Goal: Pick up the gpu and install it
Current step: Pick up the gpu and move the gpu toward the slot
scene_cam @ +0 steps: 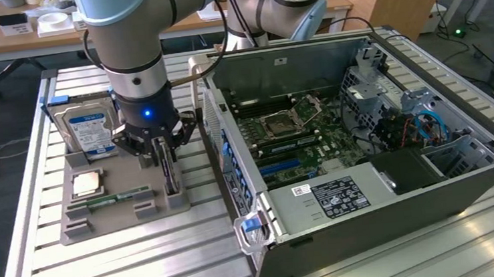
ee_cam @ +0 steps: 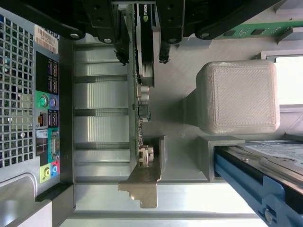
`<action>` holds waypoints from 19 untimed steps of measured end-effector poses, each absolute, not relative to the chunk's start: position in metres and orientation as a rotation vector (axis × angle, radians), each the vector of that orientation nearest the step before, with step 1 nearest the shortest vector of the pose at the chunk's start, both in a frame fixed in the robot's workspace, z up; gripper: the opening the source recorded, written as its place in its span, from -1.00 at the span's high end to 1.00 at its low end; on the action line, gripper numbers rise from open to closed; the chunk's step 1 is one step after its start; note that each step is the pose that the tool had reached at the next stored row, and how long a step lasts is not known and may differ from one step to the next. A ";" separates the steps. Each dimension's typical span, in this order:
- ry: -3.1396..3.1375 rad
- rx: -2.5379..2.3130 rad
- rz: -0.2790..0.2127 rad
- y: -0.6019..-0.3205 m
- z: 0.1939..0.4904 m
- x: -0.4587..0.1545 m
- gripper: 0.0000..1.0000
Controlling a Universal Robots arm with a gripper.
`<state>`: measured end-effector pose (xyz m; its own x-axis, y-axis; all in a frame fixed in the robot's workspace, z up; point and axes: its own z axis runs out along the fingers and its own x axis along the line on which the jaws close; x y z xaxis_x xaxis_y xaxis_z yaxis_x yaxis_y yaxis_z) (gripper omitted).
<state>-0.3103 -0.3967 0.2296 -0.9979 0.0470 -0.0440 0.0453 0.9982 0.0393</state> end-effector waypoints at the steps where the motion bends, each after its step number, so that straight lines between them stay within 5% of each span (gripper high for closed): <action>1: 3.095 0.071 0.059 -0.397 0.230 -0.310 0.22; 5: 3.095 0.072 0.059 -0.397 0.230 -0.310 0.25; 8: 3.095 0.072 0.059 -0.397 0.230 -0.310 0.48; 19: 3.096 0.052 0.060 -0.397 0.230 -0.310 0.48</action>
<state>-0.3104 -0.3967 0.2296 -0.9984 0.0344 -0.0440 0.0327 0.9987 0.0393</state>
